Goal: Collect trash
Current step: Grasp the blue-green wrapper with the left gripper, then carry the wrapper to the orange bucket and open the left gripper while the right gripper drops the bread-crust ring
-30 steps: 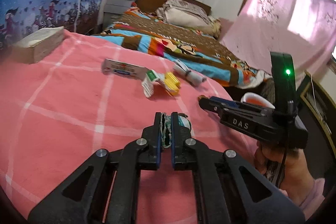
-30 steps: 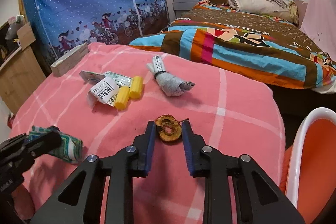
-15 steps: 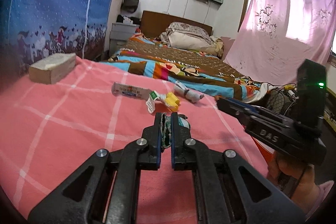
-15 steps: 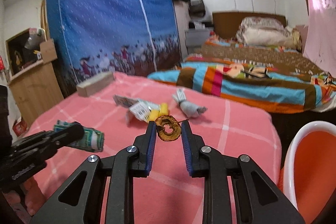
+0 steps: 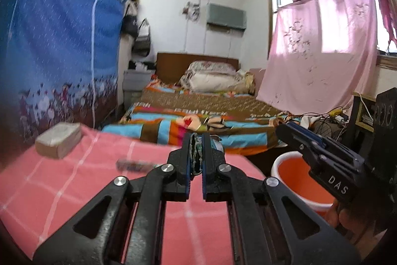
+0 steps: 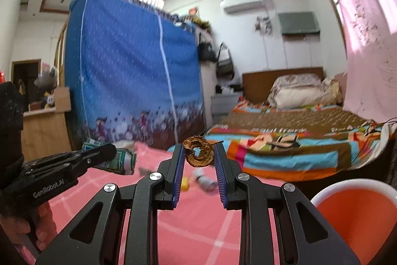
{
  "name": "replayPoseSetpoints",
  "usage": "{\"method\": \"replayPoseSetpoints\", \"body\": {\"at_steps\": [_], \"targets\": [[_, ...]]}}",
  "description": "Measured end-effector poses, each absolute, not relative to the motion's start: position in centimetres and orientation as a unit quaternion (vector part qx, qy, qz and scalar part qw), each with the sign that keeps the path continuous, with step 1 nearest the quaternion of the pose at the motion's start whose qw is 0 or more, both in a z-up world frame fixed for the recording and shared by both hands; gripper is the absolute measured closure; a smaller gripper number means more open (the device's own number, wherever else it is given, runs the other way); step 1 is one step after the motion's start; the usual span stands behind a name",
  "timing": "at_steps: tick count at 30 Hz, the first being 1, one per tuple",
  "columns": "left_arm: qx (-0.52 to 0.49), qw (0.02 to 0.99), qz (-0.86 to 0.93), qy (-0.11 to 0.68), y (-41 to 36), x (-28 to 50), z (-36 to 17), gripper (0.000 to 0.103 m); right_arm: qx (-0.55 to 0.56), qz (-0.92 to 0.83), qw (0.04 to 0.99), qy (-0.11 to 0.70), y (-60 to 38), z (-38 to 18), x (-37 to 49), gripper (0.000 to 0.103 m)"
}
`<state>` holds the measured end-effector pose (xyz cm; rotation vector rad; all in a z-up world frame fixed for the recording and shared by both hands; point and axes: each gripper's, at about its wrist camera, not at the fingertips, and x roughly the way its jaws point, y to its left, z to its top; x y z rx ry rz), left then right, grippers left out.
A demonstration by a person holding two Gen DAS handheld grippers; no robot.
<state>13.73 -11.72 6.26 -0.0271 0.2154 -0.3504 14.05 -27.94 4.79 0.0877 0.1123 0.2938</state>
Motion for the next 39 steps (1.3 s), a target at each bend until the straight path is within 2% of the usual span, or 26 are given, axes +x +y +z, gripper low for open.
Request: {"method": "replayPoseSetpoints", "body": {"at_steps": [9,16,39], "targets": [[0.029,0.973,-0.225,0.046,-17.3,12.5,8.3,0.093,0.077,0.085,0.993,0.015,-33.3,5.9,12.0,0.081],[0.035,0.959,-0.278,0.047,-22.0,12.3,8.5,0.093,0.131,0.037,0.991,0.010,-38.7,5.3,10.3,0.081],[-0.007,0.912,-0.357,0.203,-31.5,16.8,5.0,0.091,0.171,-0.086,0.978,0.082,-45.4,2.7,9.8,0.080]]}}
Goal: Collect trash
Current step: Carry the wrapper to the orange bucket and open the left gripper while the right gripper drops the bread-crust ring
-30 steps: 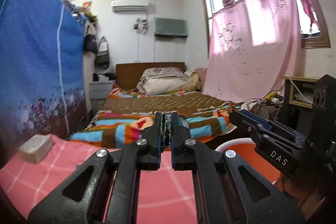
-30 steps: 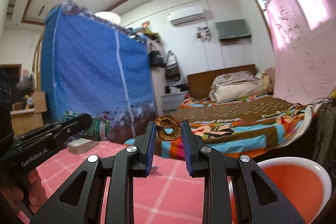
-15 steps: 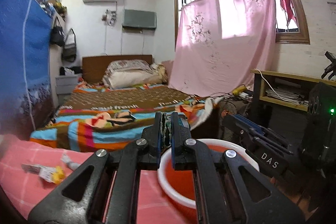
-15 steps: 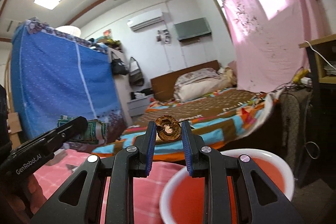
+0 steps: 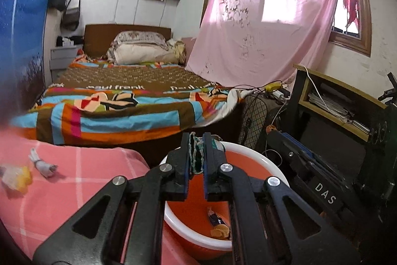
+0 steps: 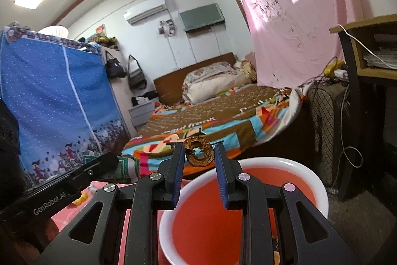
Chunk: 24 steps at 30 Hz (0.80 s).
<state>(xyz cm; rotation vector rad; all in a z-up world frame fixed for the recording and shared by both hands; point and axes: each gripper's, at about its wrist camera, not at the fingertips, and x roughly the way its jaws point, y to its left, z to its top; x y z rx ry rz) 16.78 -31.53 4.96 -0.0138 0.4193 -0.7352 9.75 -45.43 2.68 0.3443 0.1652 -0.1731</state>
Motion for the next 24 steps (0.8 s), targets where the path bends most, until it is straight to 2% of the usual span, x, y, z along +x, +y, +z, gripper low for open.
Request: {"method": "replayPoseSetpoints", "body": {"at_steps": [5,10,16,20,24], "targets": [[-0.009,0.906,-0.361,0.222,-32.3,17.2,4.7,0.085,0.182,-0.097,0.974,0.096,-46.0,2.4,10.0,0.080],[-0.011,0.903,-0.361,0.232,-32.6,17.4,4.5,0.069,0.188,-0.104,0.971,0.105,-46.3,2.2,10.2,0.080],[-0.023,0.908,-0.349,0.230,-31.7,17.6,4.4,0.061,0.193,-0.111,0.968,0.112,-46.4,2.0,10.3,0.079],[-0.031,0.914,-0.336,0.224,-30.9,17.9,4.6,0.055,0.194,-0.114,0.968,0.111,-46.3,2.1,10.2,0.069],[-0.037,0.922,-0.321,0.215,-29.7,17.9,4.9,0.047,0.194,-0.113,0.969,0.106,-46.2,2.2,10.3,0.065]]}}
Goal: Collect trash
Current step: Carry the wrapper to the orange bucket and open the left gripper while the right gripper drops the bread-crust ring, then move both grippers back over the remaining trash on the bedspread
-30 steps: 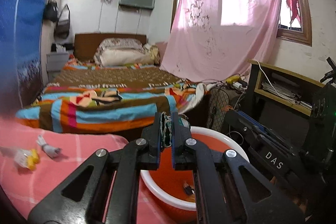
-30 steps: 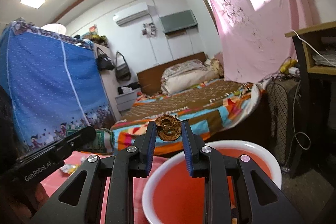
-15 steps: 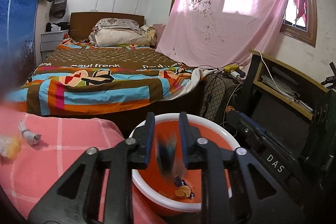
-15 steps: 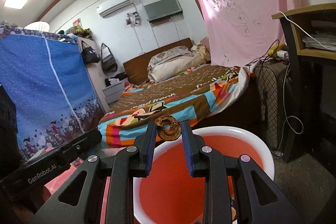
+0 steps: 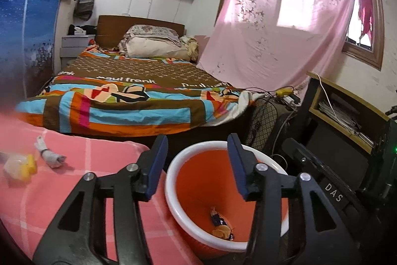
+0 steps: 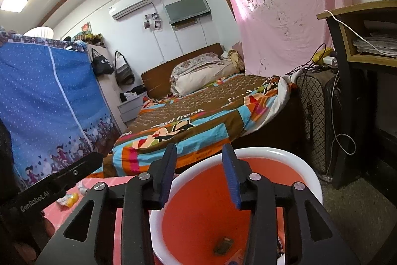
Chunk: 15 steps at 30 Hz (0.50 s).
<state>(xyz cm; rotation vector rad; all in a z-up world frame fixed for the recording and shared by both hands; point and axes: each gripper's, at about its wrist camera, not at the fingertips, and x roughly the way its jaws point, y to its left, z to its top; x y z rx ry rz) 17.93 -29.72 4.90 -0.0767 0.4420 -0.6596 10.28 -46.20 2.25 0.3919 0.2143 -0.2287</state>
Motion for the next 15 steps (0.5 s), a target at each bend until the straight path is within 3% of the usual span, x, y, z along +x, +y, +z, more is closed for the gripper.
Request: {"method": "replayPoseSetpoints", "body": {"at_steps": [2,8,10,14,15], "targets": [[-0.038,0.926,-0.311,0.209,-29.0,17.9,5.1,0.042,0.194,-0.110,0.970,0.099,-45.9,2.4,10.3,0.061],[-0.052,0.949,-0.257,0.175,-25.5,17.8,5.7,0.012,0.174,-0.103,0.977,0.070,-44.1,3.6,10.4,0.046],[-0.057,0.957,-0.235,0.162,-24.0,17.8,6.0,0.000,0.166,-0.102,0.979,0.057,-43.2,4.0,10.5,0.023],[-0.060,0.971,-0.192,0.133,-20.9,17.6,6.4,0.000,0.148,-0.099,0.984,0.024,-41.4,4.9,10.5,0.015],[-0.058,0.973,-0.183,0.129,-20.1,17.5,6.5,0.000,0.145,-0.096,0.985,0.018,-41.0,5.0,10.5,0.007]]}}
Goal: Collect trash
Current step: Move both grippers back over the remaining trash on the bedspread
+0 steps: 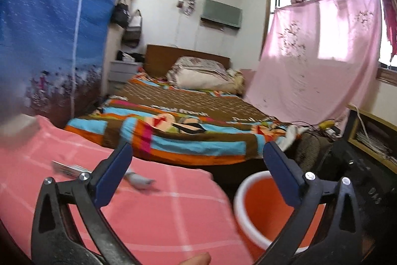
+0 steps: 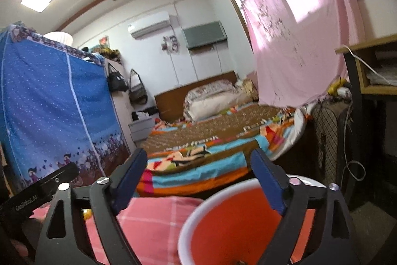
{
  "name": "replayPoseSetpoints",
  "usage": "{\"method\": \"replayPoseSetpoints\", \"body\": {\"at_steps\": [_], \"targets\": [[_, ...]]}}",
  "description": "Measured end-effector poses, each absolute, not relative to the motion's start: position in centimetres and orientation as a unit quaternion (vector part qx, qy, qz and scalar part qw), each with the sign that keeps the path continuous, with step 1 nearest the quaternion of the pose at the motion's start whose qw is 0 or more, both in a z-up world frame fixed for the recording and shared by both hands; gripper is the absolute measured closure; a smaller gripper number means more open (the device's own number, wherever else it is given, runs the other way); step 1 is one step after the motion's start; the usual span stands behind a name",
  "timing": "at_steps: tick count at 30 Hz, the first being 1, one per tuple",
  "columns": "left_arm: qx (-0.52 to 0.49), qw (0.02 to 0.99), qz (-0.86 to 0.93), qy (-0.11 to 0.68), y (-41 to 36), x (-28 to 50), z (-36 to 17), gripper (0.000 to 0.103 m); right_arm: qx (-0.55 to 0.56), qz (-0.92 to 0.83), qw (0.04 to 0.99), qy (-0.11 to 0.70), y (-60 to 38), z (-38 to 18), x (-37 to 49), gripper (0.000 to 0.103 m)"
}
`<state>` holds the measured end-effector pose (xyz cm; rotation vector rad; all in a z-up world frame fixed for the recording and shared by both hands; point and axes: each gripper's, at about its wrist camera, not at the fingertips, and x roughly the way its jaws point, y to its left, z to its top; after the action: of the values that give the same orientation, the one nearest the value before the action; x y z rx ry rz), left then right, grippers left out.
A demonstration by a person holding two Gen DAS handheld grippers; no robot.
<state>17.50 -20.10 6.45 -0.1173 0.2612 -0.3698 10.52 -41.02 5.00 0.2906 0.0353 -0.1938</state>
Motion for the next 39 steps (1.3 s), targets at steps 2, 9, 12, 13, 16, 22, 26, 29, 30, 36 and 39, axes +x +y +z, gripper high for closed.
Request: {"method": "replayPoseSetpoints", "body": {"at_steps": [2,9,12,13,16,22,26,29,30,36,39], "targets": [[-0.054,0.976,-0.170,0.123,-18.7,17.3,6.5,0.000,0.140,-0.091,0.986,0.001,-40.1,5.3,10.5,0.000],[-0.038,0.988,-0.128,0.079,-13.5,15.7,6.8,0.000,0.108,-0.042,0.993,-0.039,-35.6,6.2,11.1,0.000],[-0.033,0.991,-0.112,0.064,-11.4,15.2,6.8,0.000,0.091,-0.023,0.994,-0.052,-33.6,6.4,11.5,0.000],[-0.031,0.992,-0.108,0.060,-10.7,15.1,6.8,0.000,0.086,-0.016,0.995,-0.056,-32.9,6.4,11.6,0.000],[-0.025,0.994,-0.093,0.053,-8.7,15.2,6.8,0.000,0.074,0.002,0.996,-0.054,-31.1,6.4,12.5,0.000],[-0.012,0.996,-0.070,0.058,-5.5,16.9,6.3,0.000,0.040,0.025,0.999,-0.018,-27.8,5.9,15.3,0.000],[-0.022,0.995,-0.058,0.083,-4.0,19.3,5.6,0.000,0.021,0.034,0.999,0.012,-26.5,5.3,17.5,0.000],[-0.034,0.991,-0.052,0.119,-3.0,21.5,4.8,0.000,0.010,0.044,0.998,0.043,-26.0,4.8,19.7,0.000],[-0.044,0.987,-0.052,0.144,-2.6,22.7,4.4,0.000,0.005,0.049,0.997,0.061,-25.6,4.5,20.9,0.000],[-0.101,0.965,-0.061,0.234,-1.4,26.5,2.5,0.000,0.008,0.078,0.981,0.175,-24.4,2.5,26.1,0.000],[-0.103,0.956,-0.064,0.268,-2.0,27.8,1.4,0.000,0.003,0.090,0.971,0.220,-23.8,1.7,27.9,0.004]]}}
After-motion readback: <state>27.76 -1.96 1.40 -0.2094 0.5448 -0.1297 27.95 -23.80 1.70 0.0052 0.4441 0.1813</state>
